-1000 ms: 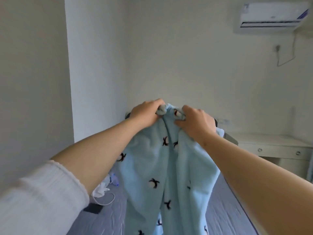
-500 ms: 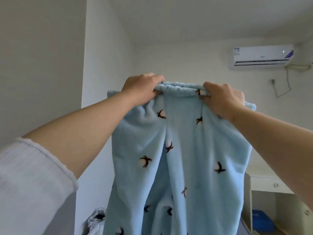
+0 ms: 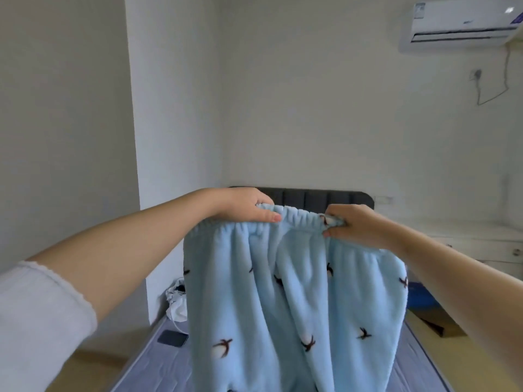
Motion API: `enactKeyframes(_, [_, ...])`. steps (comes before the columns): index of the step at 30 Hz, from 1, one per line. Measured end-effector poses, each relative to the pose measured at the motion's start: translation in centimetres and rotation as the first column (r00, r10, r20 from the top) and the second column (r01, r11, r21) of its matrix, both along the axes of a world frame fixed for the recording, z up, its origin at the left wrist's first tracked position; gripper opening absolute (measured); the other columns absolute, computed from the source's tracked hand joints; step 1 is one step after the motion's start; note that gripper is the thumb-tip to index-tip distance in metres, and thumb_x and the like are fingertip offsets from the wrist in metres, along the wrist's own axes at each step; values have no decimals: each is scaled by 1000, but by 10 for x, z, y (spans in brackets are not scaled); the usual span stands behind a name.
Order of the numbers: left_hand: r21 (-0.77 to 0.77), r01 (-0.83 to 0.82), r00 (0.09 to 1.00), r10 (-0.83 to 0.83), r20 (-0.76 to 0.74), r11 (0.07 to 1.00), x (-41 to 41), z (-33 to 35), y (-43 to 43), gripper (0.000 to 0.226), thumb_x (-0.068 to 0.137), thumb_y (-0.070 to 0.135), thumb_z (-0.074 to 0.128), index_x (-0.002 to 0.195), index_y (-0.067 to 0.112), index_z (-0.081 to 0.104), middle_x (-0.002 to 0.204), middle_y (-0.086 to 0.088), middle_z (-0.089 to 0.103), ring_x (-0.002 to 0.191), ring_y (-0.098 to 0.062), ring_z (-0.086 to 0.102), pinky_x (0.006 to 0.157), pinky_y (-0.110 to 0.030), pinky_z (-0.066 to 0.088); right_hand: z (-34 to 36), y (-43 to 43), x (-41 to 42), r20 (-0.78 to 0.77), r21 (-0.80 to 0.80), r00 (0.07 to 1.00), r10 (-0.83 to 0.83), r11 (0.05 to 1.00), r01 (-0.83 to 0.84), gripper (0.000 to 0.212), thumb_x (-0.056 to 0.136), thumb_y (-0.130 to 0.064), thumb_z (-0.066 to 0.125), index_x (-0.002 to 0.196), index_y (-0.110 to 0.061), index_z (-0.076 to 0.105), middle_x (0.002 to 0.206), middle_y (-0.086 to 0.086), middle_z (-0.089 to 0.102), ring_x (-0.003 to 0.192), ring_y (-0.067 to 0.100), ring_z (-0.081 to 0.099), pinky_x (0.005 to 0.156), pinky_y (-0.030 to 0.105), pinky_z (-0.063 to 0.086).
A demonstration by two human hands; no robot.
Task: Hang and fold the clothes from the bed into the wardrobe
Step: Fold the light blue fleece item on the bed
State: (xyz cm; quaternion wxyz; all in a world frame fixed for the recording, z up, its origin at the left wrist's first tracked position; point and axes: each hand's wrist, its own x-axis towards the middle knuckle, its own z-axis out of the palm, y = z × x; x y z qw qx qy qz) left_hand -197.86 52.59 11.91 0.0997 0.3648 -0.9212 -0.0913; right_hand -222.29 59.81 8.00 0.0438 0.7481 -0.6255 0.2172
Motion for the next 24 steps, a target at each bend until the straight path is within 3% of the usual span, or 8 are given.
enactKeyframes(3, [80, -25, 999, 22, 36, 996, -3, -45, -4, 35, 88, 48, 53, 72, 17, 49, 71, 4, 47, 67, -11, 43, 69, -28, 36, -53, -7, 4, 90, 74, 996, 9, 997, -16, 11, 87, -20, 58, 85, -30, 52, 78, -10, 54, 79, 18, 53, 62, 12, 39])
enactKeyframes(5, [124, -32, 998, 26, 52, 992, -3, -73, -4, 35, 89, 48, 53, 74, 17, 51, 71, 6, 48, 66, -11, 43, 68, -27, 36, -85, -7, 8, 135, 103, 991, 18, 994, -32, 32, 89, -17, 52, 115, -36, 47, 95, -5, 59, 87, 21, 57, 76, 27, 48])
enactKeyframes(8, [196, -37, 999, 28, 45, 980, 0, -108, -3, 26, 88, 48, 54, 72, 27, 54, 72, 12, 53, 68, -6, 49, 66, -23, 39, -125, -2, 15, 17, 108, 997, 77, 991, -79, 45, 90, -14, 47, 125, -40, 37, 115, -13, 49, 98, 18, 53, 77, 32, 43])
enactKeyframes(10, [222, -44, 998, 33, 52, 974, 2, -125, -2, 20, 87, 50, 55, 76, 34, 55, 81, 13, 58, 75, -5, 53, 70, -22, 42, -143, 0, 15, -75, 156, 992, 105, 983, -93, 35, 91, -13, 44, 119, -34, 45, 109, -15, 45, 98, 18, 52, 74, 30, 41])
enactKeyframes(12, [234, -47, 997, 34, 62, 971, 4, -137, -2, 16, 85, 53, 56, 81, 37, 57, 88, 17, 59, 80, 0, 55, 70, -19, 41, -153, 1, 17, -111, 214, 988, 103, 974, -78, 22, 89, -10, 42, 100, -28, 51, 94, -12, 46, 94, 22, 52, 70, 31, 40])
enactKeyframes(15, [230, -48, 995, 27, 94, 972, 4, -149, -5, 16, 79, 51, 64, 83, 38, 57, 87, 20, 59, 81, 1, 55, 70, -19, 42, -163, -1, 21, -97, 303, 995, 36, 953, -5, 16, 88, -11, 40, 77, -23, 43, 73, -7, 46, 79, 23, 48, 64, 32, 35])
enactKeyframes(20, [198, -70, 965, 16, 260, 978, 11, -157, -11, 34, 73, 45, 73, 100, 29, 60, 99, 10, 62, 94, -11, 58, 85, -30, 48, -177, -7, 16, 165, 451, 976, -142, 891, 53, 15, 89, -7, 35, 84, -10, 49, 71, -1, 46, 63, 15, 39, 55, 27, 29])
enactKeyframes(24, [154, -48, 972, 11, 235, 987, 11, -165, -16, 17, 78, 37, 68, 88, 24, 61, 87, 5, 63, 85, -13, 57, 80, -34, 46, -188, -8, 17, 427, 433, 877, -222, 901, 17, 15, 86, -2, 34, 79, -7, 47, 71, 1, 45, 65, 16, 38, 55, 28, 28])
